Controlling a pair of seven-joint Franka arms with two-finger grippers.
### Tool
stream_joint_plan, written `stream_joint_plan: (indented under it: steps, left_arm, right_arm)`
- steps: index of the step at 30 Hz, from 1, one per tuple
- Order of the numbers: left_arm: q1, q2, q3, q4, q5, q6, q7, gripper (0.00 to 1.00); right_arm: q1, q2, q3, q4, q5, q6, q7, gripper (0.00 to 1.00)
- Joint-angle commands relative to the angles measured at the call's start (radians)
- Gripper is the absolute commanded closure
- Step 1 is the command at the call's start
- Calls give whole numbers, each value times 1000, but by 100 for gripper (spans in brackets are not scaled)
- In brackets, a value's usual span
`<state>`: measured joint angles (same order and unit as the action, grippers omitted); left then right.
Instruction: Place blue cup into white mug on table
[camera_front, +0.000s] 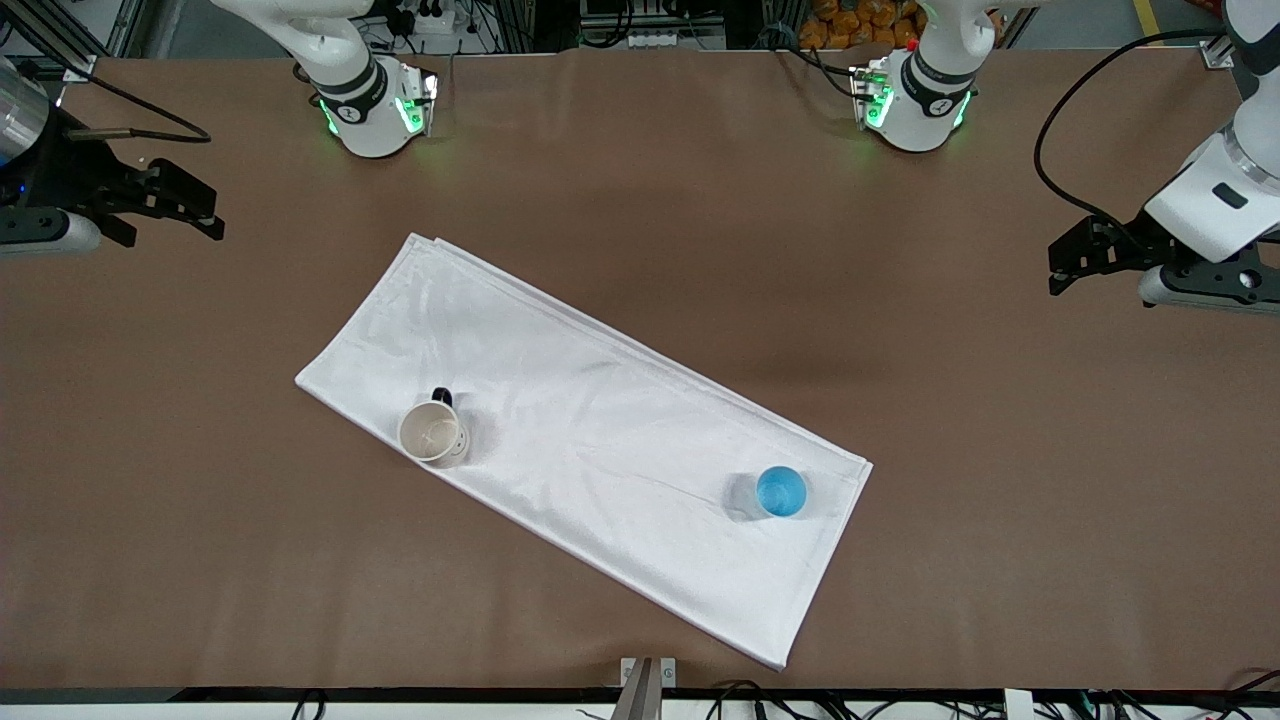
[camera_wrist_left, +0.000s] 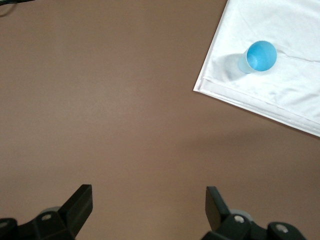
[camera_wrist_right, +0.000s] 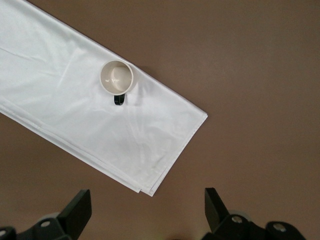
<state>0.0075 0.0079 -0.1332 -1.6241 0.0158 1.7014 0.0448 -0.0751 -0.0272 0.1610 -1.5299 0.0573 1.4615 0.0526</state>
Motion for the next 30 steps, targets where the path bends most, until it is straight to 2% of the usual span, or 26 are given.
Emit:
stream_joint_plan:
  steps: [1, 10, 22, 25, 28, 30]
  left_arm:
    - [2, 7, -3, 24, 10, -22, 26, 0]
    - [-17, 55, -9, 38, 21, -26, 12, 0]
    - [-104, 211, -16, 76, 27, -26, -138, 0]
    - [-106, 221, -17, 76, 10, 3, -222, 0]
    - [-104, 244, -16, 75, -54, 64, -233, 0]
    - [-109, 273, -16, 75, -53, 87, -243, 0]
  right_arm:
    - [3, -16, -11, -3, 16, -4, -13, 0]
    - [3, -16, -11, -1, 18, -6, -14, 0]
    - [4, -16, -11, -1, 18, -4, -14, 0]
    - [4, -16, -11, -1, 18, -4, -14, 0]
    - [4, -16, -11, -3, 18, -4, -14, 0]
    - [3, -16, -11, -4, 18, -3, -14, 0]
